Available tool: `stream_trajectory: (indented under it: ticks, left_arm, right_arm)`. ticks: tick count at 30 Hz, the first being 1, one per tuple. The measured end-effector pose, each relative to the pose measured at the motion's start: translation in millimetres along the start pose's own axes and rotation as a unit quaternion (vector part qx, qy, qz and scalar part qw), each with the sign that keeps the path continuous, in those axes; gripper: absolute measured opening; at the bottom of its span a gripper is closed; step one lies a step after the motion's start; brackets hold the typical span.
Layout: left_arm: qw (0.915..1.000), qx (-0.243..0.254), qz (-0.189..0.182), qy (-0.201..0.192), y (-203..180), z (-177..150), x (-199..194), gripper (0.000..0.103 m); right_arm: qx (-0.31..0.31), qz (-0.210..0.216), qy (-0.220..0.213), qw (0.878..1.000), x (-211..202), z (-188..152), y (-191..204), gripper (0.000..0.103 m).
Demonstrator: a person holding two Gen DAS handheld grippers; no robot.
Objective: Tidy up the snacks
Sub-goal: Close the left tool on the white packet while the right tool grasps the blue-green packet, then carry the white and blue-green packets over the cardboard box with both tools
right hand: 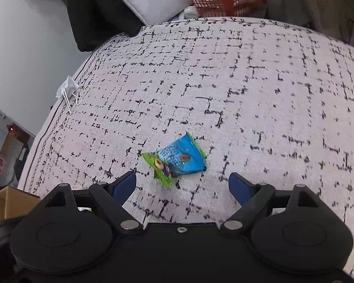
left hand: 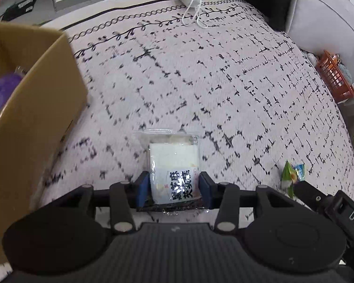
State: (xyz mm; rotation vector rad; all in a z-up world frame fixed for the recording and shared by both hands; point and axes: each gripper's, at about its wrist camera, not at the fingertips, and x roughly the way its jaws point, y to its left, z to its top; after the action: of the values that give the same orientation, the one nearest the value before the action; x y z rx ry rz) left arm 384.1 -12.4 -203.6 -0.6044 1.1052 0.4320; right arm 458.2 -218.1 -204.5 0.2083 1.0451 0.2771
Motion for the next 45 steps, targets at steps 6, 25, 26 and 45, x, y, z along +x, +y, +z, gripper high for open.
stream_trajectory:
  ticks: [6,25,26,45]
  left_arm:
    - [0.9998,0.003,0.014,0.014,-6,7,13,0.059]
    - [0.9989,0.038,0.023,-0.014,1,3,-3,0.047]
    - [0.9990,0.036,0.022,-0.015,3,2,-7,0.047]
    - [0.9953,0.046,-0.027,-0.081,21,1,-107,0.047]
  right_arm:
    - [-0.025,-0.015,-0.005,1.000,13,7,8,0.085]
    - [-0.074,-0.013,-0.017,0.997,13,5,26,0.030]
    - [-0.073,-0.006,-0.019,0.997,10,5,28,0.030]
    - [-0.086,0.074,-0.062,0.992,-64,-7,59,0.028]
